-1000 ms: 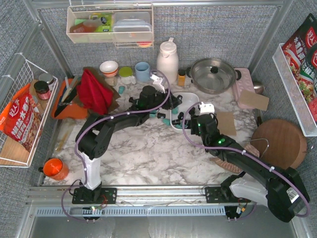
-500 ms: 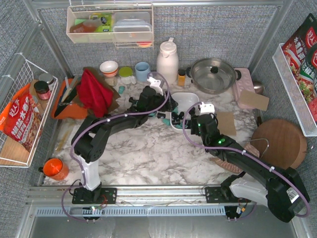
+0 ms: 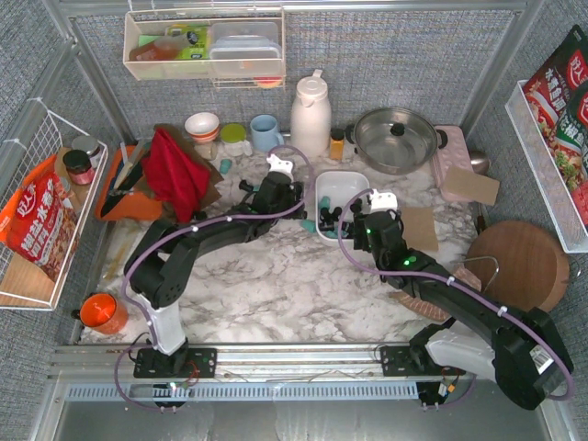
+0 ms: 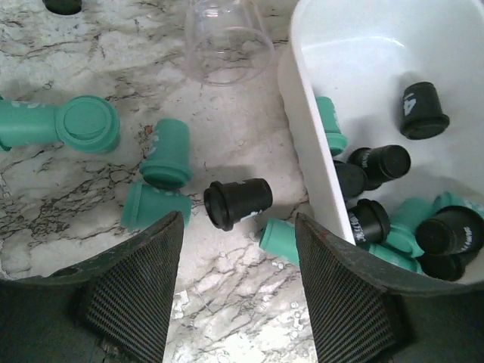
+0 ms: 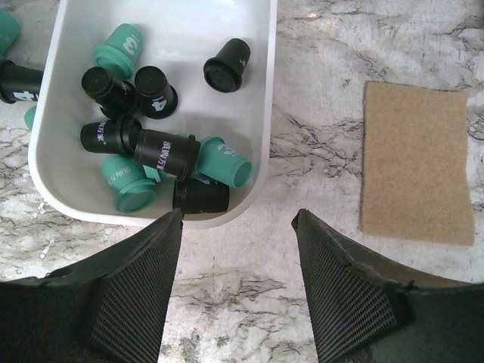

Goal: Mix the coffee capsules in the storage basket

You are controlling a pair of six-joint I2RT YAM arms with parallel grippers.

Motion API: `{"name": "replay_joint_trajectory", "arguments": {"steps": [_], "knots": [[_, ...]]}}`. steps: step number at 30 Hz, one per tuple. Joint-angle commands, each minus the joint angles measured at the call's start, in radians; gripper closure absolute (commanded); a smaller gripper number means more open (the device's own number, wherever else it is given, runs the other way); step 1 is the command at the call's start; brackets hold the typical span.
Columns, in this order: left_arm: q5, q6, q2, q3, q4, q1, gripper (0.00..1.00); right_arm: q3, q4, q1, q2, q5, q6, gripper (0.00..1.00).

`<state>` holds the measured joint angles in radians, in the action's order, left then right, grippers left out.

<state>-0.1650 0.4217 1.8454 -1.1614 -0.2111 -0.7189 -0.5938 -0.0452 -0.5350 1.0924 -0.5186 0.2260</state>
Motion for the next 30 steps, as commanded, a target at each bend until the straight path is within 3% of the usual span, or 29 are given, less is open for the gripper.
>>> {"name": "replay_joint_trajectory", "arguments": {"steps": [1, 9, 14, 21, 30], "knots": [[-0.073, -0.020, 0.029, -0.036, 0.049, 0.000, 0.31, 0.000, -0.018, 0.000, 0.011, -0.004, 0.007, 0.34], [-0.196, -0.039, 0.135, -0.145, 0.175, 0.009, 0.30, -0.002, -0.015, 0.001, 0.008, -0.003, 0.006, 0.34], [-0.132, -0.050, 0.118, -0.108, 0.153, 0.034, 0.30, -0.004, -0.015, 0.001, 0.010, 0.006, 0.007, 0.34], [-0.174, -0.096, 0.152, -0.124, 0.180, 0.045, 0.25, -0.004, -0.016, 0.003, 0.017, 0.009, 0.008, 0.34], [-0.137, -0.147, 0.215, -0.166, 0.181, 0.059, 0.26, -0.006, -0.016, 0.003, 0.027, 0.010, 0.007, 0.34]]}}
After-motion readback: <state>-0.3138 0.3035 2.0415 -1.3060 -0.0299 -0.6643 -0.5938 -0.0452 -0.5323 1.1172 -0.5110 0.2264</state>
